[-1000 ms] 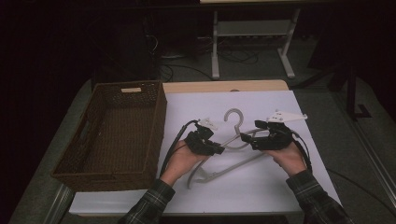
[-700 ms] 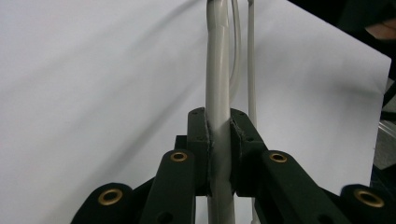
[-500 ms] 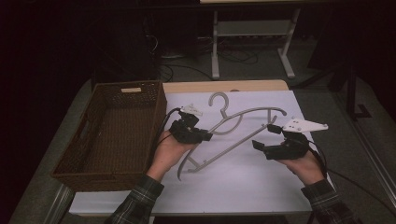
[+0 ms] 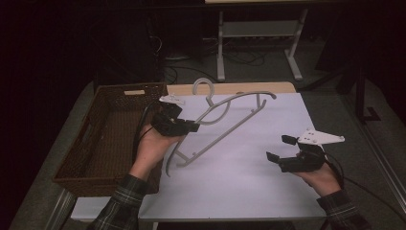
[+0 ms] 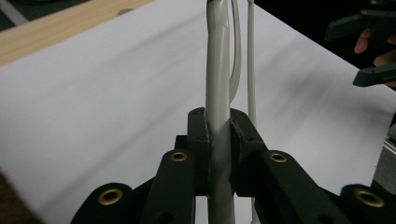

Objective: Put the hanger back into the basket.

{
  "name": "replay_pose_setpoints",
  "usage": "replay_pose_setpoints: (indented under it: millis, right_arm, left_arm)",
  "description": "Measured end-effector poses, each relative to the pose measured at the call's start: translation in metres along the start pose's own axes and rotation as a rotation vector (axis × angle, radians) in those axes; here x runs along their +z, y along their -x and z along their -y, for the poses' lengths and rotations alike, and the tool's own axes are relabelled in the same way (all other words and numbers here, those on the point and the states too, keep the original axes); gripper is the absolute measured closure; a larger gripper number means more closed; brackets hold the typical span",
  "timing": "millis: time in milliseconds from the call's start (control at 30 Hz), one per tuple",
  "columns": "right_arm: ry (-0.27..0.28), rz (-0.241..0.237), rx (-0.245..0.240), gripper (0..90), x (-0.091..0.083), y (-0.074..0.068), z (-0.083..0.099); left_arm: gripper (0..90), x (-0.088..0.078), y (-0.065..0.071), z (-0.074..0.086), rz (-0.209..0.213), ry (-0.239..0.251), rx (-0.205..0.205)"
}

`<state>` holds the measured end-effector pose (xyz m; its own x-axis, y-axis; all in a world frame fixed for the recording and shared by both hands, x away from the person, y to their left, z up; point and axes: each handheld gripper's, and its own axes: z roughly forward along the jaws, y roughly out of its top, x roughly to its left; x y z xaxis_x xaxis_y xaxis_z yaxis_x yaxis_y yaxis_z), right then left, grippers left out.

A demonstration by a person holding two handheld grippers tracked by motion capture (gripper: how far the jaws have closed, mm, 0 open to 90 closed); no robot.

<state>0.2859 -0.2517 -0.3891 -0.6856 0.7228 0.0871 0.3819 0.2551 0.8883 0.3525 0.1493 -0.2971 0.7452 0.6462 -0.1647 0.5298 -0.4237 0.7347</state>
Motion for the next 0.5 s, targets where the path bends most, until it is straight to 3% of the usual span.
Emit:
replay_pose_setpoints:
  millis: [267, 400, 500]
  right_arm:
    - [-0.011, 0.012, 0.009, 10.1, -0.007, 0.005, 0.011]
    - [-0.012, 0.019, 0.014, 10.1, -0.01, 0.007, 0.014]
    - [-0.013, 0.025, 0.015, 10.1, -0.01, 0.008, 0.015]
  left_arm:
    - [81.1, -0.032, -0.019, 0.0, -0.053, 0.035, -0.028]
    - [81.0, -0.048, -0.03, 0.001, -0.046, 0.071, -0.065]
    - [81.1, -0.06, -0.037, 0.001, -0.064, 0.09, -0.078]
